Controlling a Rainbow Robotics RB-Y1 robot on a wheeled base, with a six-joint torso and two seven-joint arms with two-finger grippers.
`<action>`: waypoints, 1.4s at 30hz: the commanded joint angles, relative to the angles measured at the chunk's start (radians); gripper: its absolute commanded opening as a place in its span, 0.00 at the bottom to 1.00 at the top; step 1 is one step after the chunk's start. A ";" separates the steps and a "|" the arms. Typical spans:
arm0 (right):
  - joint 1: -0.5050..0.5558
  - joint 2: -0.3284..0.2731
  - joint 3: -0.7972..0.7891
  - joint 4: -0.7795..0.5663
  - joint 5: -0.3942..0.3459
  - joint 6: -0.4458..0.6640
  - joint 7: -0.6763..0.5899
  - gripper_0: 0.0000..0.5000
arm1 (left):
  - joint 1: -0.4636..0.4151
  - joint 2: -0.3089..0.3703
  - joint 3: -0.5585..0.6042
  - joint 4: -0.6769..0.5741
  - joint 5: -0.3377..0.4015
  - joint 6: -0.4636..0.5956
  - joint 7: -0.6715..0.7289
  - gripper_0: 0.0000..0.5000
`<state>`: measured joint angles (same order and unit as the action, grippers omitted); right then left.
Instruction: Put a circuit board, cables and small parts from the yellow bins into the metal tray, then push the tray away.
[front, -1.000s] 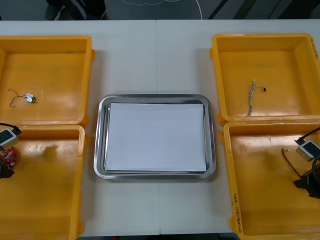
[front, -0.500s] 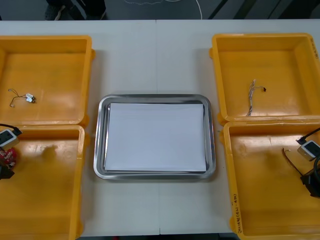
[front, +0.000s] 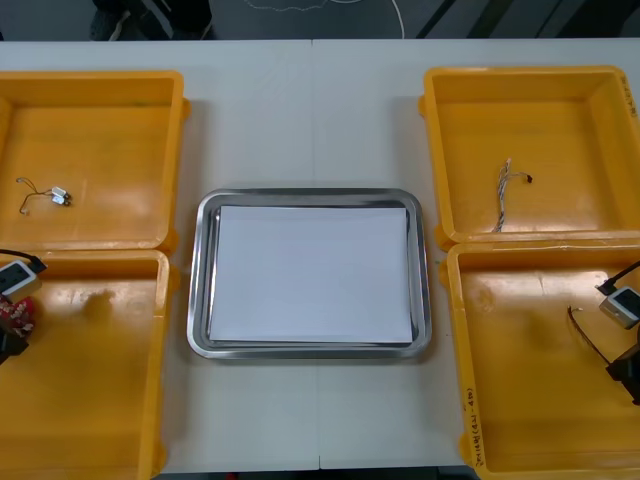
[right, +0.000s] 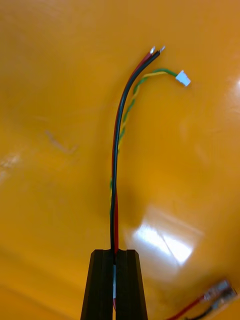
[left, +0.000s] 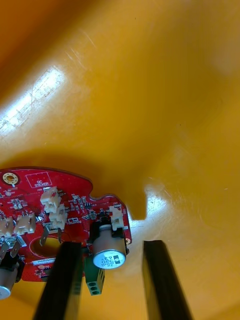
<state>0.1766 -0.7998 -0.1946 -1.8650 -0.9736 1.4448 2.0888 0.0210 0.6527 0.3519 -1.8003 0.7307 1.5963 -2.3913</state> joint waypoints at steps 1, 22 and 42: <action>0.012 -0.025 -0.101 -0.092 -0.054 0.097 -0.033 0.00 | 0.025 -0.012 -0.019 -0.004 -0.010 -0.010 -0.045 0.20; -0.089 -0.027 -0.080 -0.321 -0.128 0.269 -0.592 0.00 | 0.025 -0.010 0.048 -0.073 0.038 0.074 -0.046 0.00; -0.339 0.030 0.083 -0.413 -0.106 0.425 -1.052 0.00 | 0.204 -0.038 0.068 -0.301 0.069 0.137 -0.002 0.00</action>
<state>-0.1151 -0.7965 -0.1280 -2.2471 -1.0889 1.8558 1.0617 0.1798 0.6476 0.4272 -2.0660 0.7978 1.7603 -2.3913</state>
